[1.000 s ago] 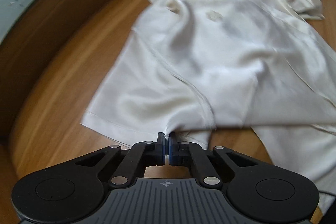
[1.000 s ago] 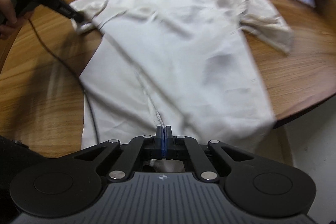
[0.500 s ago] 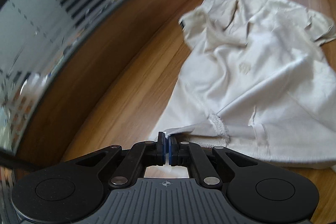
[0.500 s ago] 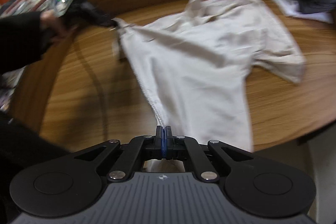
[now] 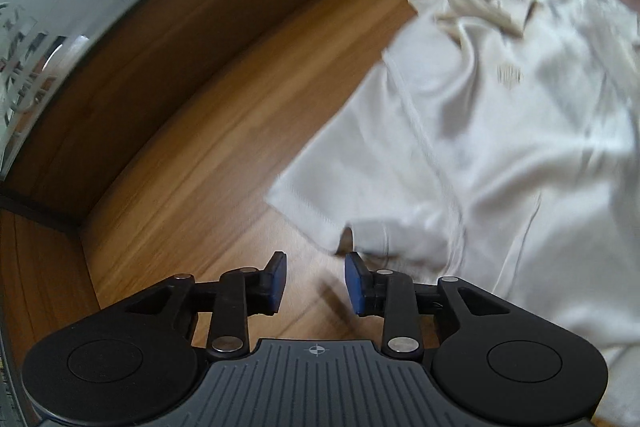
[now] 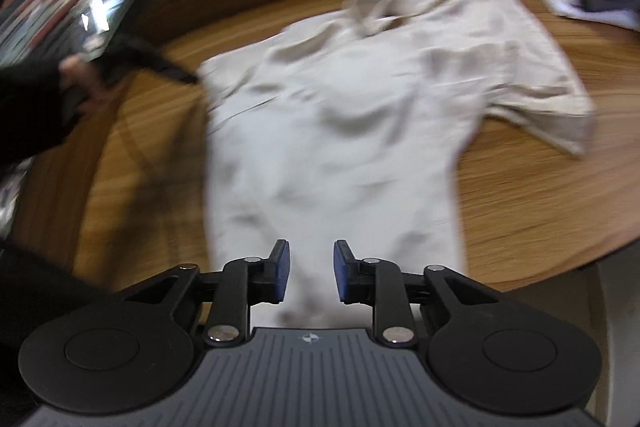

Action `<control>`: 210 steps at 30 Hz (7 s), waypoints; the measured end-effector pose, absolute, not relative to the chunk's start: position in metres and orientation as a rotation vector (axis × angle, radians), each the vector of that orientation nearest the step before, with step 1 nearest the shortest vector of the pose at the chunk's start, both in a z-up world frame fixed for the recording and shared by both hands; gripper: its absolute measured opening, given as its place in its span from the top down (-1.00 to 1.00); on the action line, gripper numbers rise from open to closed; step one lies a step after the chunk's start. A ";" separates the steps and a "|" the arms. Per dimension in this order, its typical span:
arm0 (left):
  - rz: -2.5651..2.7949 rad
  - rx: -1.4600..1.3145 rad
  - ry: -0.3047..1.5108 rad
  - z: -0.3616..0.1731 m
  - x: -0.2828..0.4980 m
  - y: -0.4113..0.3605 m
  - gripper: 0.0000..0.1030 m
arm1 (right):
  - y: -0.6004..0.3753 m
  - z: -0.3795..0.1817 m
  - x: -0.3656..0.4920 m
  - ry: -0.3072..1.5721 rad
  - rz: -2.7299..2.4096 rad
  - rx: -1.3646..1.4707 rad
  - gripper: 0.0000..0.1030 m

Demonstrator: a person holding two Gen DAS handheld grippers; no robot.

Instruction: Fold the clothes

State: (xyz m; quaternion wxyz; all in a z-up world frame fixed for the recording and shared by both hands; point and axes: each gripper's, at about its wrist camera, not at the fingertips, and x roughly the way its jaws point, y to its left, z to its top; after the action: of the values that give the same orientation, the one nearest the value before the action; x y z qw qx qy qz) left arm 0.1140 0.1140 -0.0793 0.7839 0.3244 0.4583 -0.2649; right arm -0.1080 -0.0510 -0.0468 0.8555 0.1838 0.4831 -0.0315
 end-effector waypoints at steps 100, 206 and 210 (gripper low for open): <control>-0.431 0.210 1.128 -0.109 0.087 0.115 0.25 | -0.350 -0.107 -0.159 1.090 -0.592 0.449 0.34; -0.308 0.097 1.224 -0.079 0.059 0.115 -0.06 | -0.308 -0.068 0.171 0.973 0.081 0.410 0.98; -0.314 0.102 1.215 -0.078 0.072 0.124 -0.06 | -0.252 -0.064 0.187 0.969 0.182 0.385 0.98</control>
State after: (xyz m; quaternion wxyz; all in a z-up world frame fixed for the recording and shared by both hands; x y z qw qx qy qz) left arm 0.0720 0.1236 -0.0777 0.8083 0.0476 0.5682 -0.1469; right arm 0.1866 -0.2522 -0.0643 0.8633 0.1834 0.4621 0.0870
